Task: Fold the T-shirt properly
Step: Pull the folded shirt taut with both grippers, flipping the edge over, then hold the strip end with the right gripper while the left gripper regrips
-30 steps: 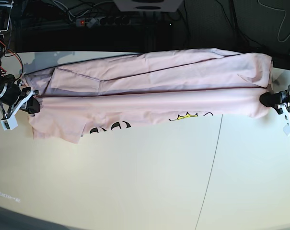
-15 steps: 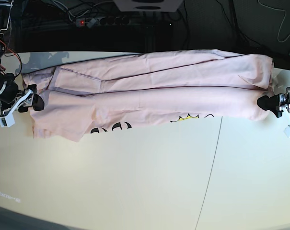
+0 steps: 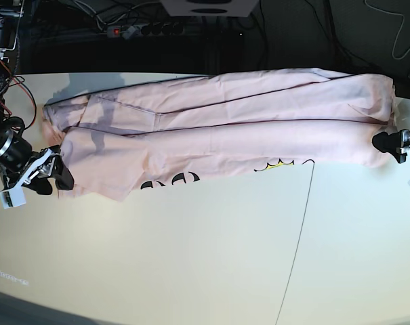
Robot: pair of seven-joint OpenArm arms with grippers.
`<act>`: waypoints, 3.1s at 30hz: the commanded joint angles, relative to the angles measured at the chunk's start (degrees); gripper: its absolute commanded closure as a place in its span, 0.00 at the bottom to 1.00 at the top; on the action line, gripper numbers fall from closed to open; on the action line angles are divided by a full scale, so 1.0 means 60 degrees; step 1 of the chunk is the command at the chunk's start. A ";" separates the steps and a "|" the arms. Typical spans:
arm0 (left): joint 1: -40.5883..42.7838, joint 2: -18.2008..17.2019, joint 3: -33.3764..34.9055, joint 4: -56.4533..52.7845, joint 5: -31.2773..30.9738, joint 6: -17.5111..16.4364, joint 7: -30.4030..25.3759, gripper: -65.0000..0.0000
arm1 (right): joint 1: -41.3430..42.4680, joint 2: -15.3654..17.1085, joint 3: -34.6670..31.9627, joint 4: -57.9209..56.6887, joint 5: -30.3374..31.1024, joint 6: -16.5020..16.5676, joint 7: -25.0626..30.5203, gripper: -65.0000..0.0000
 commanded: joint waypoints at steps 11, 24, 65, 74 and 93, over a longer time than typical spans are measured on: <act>-0.0160 -0.0240 -0.0073 0.0379 -0.0078 -0.0228 -0.0023 0.46 | 0.0080 -0.0495 -0.1253 -0.0597 -0.1810 0.0823 0.0718 1.00; -0.0153 -0.0248 -0.0073 0.0849 -0.0078 -0.0228 -0.0023 0.46 | 0.0106 -0.0492 -0.1938 -0.2142 -0.2758 0.0801 0.1475 1.00; 0.1067 -0.1322 -0.1501 0.1056 -0.0078 -0.0228 -0.0023 0.33 | 0.0342 -0.0492 -0.1938 -0.2448 -0.3330 0.0714 0.1665 1.00; 0.1807 -0.1075 -0.1501 0.0994 -0.0078 -0.0228 -0.0023 0.33 | 0.0342 -0.0492 -0.1938 -0.2448 -0.3326 0.0718 0.1628 1.00; 0.2528 0.0135 -0.1501 0.0994 -0.0078 -0.0228 -0.0023 0.33 | 0.0346 -0.0459 -0.1938 -0.2448 -0.3326 0.0718 0.1373 1.00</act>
